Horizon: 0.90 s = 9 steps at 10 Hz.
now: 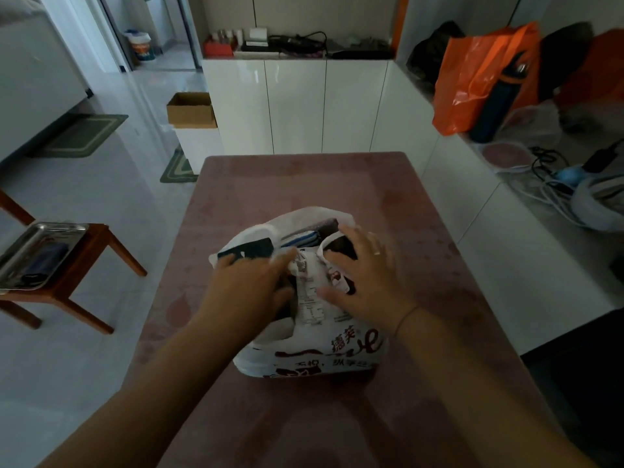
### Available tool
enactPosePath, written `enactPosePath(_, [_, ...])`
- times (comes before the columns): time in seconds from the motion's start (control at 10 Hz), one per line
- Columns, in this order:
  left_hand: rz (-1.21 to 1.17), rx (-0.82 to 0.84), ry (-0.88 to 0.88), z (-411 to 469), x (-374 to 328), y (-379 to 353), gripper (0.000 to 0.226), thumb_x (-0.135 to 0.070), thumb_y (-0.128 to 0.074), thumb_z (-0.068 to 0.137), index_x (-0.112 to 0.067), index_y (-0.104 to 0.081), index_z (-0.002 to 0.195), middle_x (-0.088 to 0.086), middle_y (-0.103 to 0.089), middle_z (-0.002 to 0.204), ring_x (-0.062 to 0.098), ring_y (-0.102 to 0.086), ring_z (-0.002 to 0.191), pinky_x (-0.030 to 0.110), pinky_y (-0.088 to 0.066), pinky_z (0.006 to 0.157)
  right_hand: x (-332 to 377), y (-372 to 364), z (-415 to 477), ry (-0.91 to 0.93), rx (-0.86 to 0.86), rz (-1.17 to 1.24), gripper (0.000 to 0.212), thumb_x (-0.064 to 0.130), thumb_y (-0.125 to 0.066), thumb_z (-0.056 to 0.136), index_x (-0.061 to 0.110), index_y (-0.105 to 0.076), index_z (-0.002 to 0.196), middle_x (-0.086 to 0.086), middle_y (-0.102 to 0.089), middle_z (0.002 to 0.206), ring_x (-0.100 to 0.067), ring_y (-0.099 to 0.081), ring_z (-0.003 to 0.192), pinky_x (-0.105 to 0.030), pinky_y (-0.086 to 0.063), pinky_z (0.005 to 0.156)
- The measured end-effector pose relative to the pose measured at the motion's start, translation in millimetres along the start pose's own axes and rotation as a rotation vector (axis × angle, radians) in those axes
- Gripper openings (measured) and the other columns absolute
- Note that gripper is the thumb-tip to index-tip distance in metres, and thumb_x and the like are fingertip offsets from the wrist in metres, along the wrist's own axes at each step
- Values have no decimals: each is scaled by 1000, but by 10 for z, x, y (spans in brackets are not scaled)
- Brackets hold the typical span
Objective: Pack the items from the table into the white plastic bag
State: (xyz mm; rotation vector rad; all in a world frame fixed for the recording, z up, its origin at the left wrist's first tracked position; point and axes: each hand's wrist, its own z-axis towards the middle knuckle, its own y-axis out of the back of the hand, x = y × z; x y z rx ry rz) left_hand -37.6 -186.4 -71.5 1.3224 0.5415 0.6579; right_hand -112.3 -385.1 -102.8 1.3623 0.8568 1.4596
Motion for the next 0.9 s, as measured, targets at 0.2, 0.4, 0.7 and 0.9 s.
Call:
enactPosePath(0.2, [-27, -60, 92, -34, 78, -120, 76, -69, -30, 82, -29, -17, 146, 12, -42, 142, 32, -35, 132, 57, -25, 105, 22, -146, 46, 4, 125, -211, 81, 83, -24, 71, 42, -30, 140, 7, 2, 161, -29, 12, 147, -66, -8, 112])
enactPosePath(0.4, [-23, 129, 30, -18, 56, -720, 73, -71, -1, 82, -37, -10, 147, -9, -6, 158, 19, 18, 139, 58, 10, 109, 104, -405, 38, -17, 163, -318, 79, 76, -8, 77, 39, -22, 144, 8, 4, 161, -33, 15, 146, -68, 3, 110])
enactPosePath(0.7, [-109, 203, 58, -90, 61, -398, 64, -66, -15, 86, -41, -12, 145, -5, -11, 158, 22, 1, 144, 54, 6, 112, 198, -357, -115, -67, -1, -84, 68, 65, -37, 82, 32, -28, 141, 12, -17, 157, -19, 1, 148, -57, 7, 116])
enactPosePath(0.9, [-396, -304, 258, -572, 113, 29, 18, -27, -67, 76, -34, -64, 92, 7, -43, 142, 26, -41, 127, 52, -31, 102, 238, 120, -213, -58, -172, 193, 57, 49, -52, 87, 29, -35, 139, 17, -21, 152, -5, -8, 145, -49, -9, 119])
